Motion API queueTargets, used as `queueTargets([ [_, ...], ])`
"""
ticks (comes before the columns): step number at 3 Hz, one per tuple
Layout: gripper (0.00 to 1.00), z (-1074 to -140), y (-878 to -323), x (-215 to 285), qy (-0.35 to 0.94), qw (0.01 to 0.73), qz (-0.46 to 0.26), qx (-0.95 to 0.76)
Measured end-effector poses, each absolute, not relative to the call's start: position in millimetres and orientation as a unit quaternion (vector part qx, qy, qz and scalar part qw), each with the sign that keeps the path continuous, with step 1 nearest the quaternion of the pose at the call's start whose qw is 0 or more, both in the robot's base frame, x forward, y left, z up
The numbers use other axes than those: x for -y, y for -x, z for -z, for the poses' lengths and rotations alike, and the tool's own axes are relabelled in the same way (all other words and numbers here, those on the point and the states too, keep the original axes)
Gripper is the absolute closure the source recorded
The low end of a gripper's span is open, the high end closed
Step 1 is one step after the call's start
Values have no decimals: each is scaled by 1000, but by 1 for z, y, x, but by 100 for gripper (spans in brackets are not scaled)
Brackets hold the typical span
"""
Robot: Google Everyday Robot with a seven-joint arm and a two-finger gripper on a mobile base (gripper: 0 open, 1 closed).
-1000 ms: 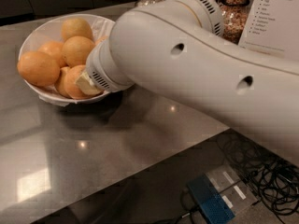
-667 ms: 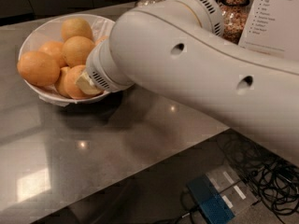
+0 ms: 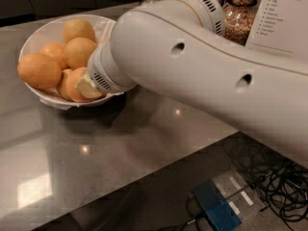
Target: Pick orange from white bowl
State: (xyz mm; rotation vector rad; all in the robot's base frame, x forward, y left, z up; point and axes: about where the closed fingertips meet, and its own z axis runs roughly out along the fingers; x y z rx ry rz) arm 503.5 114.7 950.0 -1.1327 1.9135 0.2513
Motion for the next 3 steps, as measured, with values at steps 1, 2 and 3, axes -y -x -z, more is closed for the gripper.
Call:
queueTargets([
  [1,45,-943,-508,-120,457,429,-107,-772],
  [2,46,-934,-512,-128,461,420,-116,-773],
  [3,27,-934,-512,-128,461,420,-116,-773],
])
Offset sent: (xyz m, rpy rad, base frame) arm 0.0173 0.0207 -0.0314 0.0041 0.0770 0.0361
